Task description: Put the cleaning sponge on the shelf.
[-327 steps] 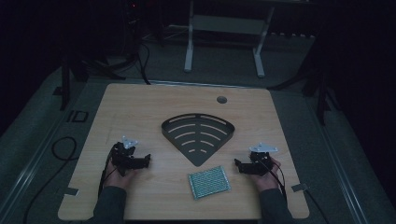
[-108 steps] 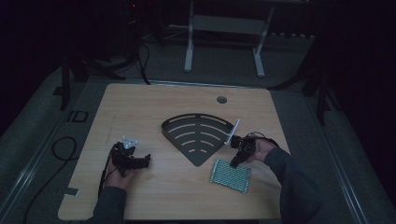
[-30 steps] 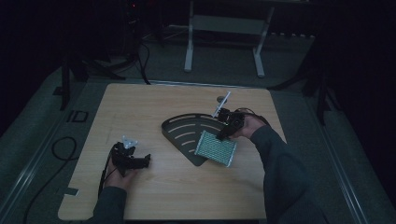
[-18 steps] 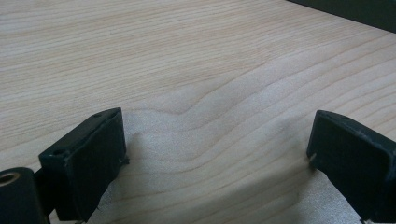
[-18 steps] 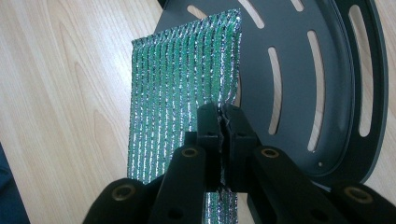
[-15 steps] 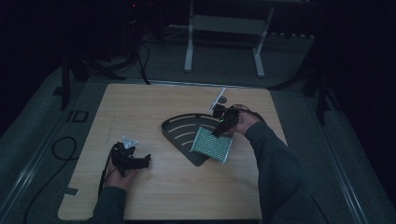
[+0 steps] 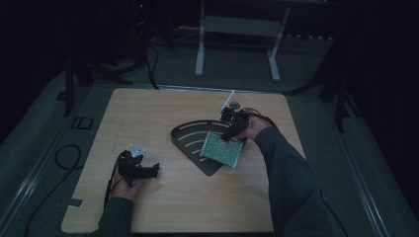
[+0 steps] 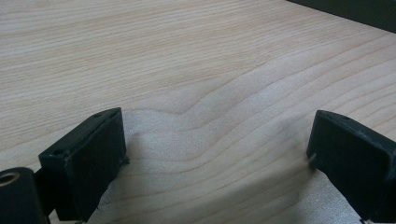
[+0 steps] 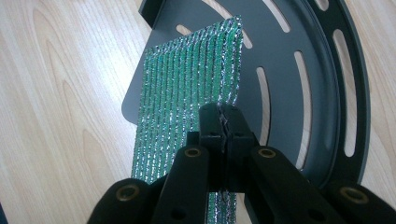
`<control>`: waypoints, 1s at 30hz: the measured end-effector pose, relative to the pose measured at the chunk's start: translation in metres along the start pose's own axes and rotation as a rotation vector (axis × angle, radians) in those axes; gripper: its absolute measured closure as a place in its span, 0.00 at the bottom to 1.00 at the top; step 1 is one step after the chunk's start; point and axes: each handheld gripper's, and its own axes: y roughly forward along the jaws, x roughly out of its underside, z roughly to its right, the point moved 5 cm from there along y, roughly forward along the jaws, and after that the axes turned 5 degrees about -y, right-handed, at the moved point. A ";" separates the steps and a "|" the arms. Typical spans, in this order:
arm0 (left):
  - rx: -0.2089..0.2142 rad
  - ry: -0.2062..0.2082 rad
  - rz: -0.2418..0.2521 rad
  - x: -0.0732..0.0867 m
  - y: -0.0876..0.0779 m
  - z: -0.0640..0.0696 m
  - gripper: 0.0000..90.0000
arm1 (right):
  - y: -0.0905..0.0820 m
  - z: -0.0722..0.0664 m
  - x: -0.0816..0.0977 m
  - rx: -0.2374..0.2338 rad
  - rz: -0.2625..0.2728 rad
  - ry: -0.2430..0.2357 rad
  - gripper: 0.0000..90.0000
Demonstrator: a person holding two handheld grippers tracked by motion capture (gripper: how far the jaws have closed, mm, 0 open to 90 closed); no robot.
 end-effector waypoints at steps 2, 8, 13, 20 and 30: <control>0.001 -0.001 0.000 0.000 0.000 0.000 0.05 | 0.000 0.000 -0.001 0.004 0.002 0.002 0.99; 0.001 0.001 -0.001 0.000 0.000 0.000 0.05 | 0.001 0.001 -0.006 0.014 0.009 0.003 0.99; 0.000 0.001 -0.001 0.000 0.000 0.000 0.05 | 0.003 0.002 -0.011 0.016 0.007 0.006 0.99; 0.000 0.001 -0.001 0.000 0.000 0.000 0.05 | 0.005 0.004 -0.018 0.016 0.017 0.011 0.99; 0.001 0.001 -0.001 0.000 0.000 0.000 0.05 | 0.011 0.008 -0.030 0.017 0.024 0.023 0.99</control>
